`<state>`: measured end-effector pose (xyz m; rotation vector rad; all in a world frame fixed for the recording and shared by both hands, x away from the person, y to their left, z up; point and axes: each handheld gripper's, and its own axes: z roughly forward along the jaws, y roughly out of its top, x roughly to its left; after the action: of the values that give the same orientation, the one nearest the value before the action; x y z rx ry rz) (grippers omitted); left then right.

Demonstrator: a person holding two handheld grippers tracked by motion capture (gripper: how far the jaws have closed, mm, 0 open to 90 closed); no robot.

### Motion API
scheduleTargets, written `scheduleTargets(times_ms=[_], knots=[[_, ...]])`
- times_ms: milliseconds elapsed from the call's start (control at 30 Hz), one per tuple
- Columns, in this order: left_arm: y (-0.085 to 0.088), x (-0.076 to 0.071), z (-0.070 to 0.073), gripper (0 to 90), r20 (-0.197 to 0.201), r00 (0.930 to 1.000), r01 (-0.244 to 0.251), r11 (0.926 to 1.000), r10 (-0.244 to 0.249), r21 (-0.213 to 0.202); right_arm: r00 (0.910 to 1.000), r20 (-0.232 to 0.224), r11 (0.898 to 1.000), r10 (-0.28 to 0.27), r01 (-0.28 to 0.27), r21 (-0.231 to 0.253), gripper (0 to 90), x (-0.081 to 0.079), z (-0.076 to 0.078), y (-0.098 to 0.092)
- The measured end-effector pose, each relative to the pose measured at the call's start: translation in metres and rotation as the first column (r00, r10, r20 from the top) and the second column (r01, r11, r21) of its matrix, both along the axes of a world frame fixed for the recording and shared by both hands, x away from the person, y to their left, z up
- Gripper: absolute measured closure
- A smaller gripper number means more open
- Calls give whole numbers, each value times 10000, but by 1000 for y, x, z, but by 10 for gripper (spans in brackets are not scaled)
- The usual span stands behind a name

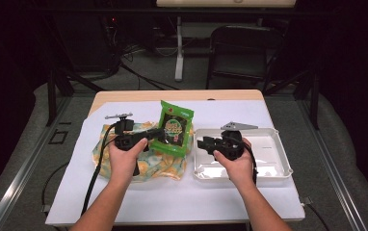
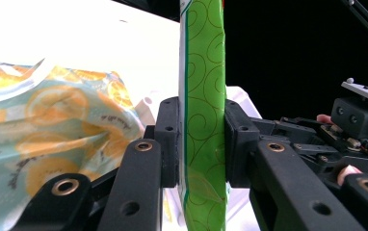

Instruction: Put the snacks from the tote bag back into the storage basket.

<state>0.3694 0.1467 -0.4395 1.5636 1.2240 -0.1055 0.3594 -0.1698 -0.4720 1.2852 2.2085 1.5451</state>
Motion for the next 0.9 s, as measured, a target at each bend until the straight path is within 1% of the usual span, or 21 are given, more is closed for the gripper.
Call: scheduleTargets(times_ms=[100, 133, 167, 200, 233, 367, 433, 567, 667, 767, 800, 900], knots=[[-7, 2, -1, 727, 104, 9999, 61, 10000, -61, -42, 10000, -15, 9999, -9, 9, 115, 632, 1, 1, -4], [-9, 2, -2, 727, 172, 9998, 55, 10000, -54, -13, 10000, -25, 9997, -46, 47, 259, 629, 2, 2, -5], [-11, 2, -2, 727, 150, 9999, 57, 10000, -56, -76, 10000, -42, 9995, -45, 46, 325, 627, 3, 2, -7], [-13, 3, -3, 727, 238, 9997, 82, 10000, -81, -47, 10000, -23, 9993, -38, 38, 374, 623, 3, 3, -8], [-16, 4, -3, 727, 239, 9997, 95, 9999, -92, -121, 10000, -47, 9989, -44, 46, 462, 621, 4, 3, -9], [-25, 6, -5, 727, 338, 9992, 201, 9998, -202, 15, 9999, -100, 9976, -82, 88, 693, 616, 6, 4, -14], [-30, 7, -6, 727, 332, 9988, 351, 9994, -352, 60, 9998, -117, 9961, -136, 146, 867, 615, 7, 5, -17], [-41, 8, -7, 727, 461, 9982, 389, 9992, -393, 109, 9994, -190, 9948, -293, 311, 972, 610, 9, 5, -21], [-48, 9, -9, 727, 462, 9977, 497, 9987, -501, 102, 9991, -230, 9943, -343, 365, 1003, 606, 10, 5, -24], [-53, 11, -11, 727, 479, 9970, 605, 9981, -608, 72, 9987, -282, 9930, -430, 459, 1088, 602, 11, 4, -27], [-54, 11, -11, 727, 478, 9967, 648, 9979, -652, 95, 9986, -288, 9934, -453, 481, 1043, 601, 11, 4, -29], [-58, 11, -12, 727, 553, 9963, 657, 9978, -661, 89, 9977, -411, 9923, -544, 586, 1092, 595, 12, 3, -30]])
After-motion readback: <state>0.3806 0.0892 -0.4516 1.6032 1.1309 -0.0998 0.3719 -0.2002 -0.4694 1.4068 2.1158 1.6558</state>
